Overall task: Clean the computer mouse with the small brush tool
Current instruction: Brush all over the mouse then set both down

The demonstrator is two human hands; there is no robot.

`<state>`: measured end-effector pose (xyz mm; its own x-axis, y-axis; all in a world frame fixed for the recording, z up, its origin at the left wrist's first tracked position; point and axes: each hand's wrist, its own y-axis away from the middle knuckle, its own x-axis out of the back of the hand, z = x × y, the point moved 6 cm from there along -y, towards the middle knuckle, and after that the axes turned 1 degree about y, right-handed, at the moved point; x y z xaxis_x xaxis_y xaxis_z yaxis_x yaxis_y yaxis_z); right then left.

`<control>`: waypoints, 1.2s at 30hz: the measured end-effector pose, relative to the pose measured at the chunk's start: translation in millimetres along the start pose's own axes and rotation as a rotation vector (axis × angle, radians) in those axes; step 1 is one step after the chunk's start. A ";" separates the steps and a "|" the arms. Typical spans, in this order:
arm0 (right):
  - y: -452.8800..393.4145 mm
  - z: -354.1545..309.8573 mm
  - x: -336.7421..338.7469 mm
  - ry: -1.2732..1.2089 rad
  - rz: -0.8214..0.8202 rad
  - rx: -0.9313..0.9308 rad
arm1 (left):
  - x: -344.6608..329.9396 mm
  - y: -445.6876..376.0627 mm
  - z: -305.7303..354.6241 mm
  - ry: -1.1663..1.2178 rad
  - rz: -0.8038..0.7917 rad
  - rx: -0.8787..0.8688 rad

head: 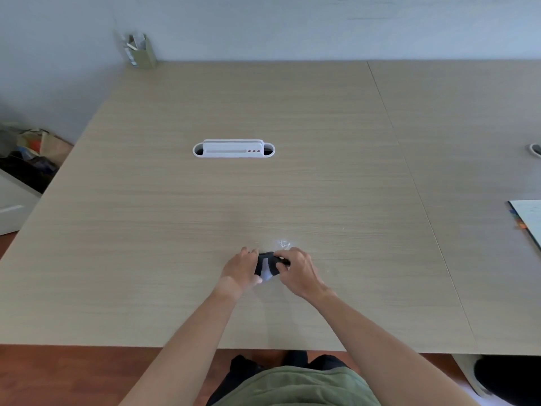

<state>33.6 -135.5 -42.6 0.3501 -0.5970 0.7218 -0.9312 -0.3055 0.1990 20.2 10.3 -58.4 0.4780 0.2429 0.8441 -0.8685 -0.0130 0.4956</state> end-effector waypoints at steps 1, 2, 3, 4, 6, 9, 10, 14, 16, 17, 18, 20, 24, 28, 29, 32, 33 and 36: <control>-2.0 2.5 2.4 0.030 0.053 -0.035 | -0.8 0.4 -1.3 0.004 -0.001 0.018; -3.3 5.9 7.4 0.048 0.133 -0.077 | -1.1 0.9 -2.6 0.008 -0.001 0.039; -3.4 8.6 12.7 0.047 0.204 -0.114 | -1.3 1.6 -3.5 0.010 0.001 0.058; -3.3 9.5 16.2 0.029 0.242 -0.127 | -1.4 2.1 -3.4 0.010 0.004 0.070; -4.2 5.2 15.8 -0.029 0.195 -0.071 | -1.9 3.8 0.3 0.008 0.025 0.073; -2.9 -6.3 4.5 -0.037 -0.021 0.053 | -0.7 7.4 7.9 -0.014 0.113 0.067; -3.9 -5.5 2.9 -0.016 -0.048 0.052 | -1.2 8.0 9.0 -0.023 0.129 0.066; -10.7 6.6 17.1 0.106 0.134 -0.063 | -4.4 9.6 2.7 0.038 0.124 0.083; -11.9 9.9 24.9 0.094 0.205 -0.086 | -3.3 10.9 3.5 0.057 0.125 0.075; -12.8 9.4 25.5 0.053 0.191 -0.074 | -3.3 11.0 4.5 0.058 0.125 0.071; -13.5 6.8 23.4 0.014 0.145 -0.045 | -3.5 11.0 5.6 0.060 0.126 0.067; -13.6 0.0 14.8 -0.007 0.012 0.020 | -4.0 10.5 6.0 0.085 0.131 0.069; -17.4 5.2 13.9 0.114 0.073 -0.023 | -2.6 10.5 7.5 0.083 0.128 0.072; -19.1 18.0 23.8 0.051 0.198 -0.110 | 0.2 8.6 8.4 -0.050 0.088 0.095; -18.8 21.2 25.1 0.011 0.206 -0.120 | 1.0 7.8 9.3 -0.093 0.084 0.087; -17.1 24.6 21.3 -0.123 0.156 -0.091 | 2.9 5.1 12.3 -0.147 0.086 0.038; -16.3 23.4 16.4 -0.158 0.102 -0.072 | 3.4 4.6 12.9 -0.137 0.094 0.022; -14.4 24.5 4.5 -0.109 0.019 -0.070 | 4.6 5.2 14.4 -0.123 0.131 -0.027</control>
<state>51.1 -151.9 -58.5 0.3374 -0.6808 0.6501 -0.9414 -0.2426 0.2345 19.8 -2.6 -49.0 0.3719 0.1205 0.9204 -0.9267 -0.0103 0.3757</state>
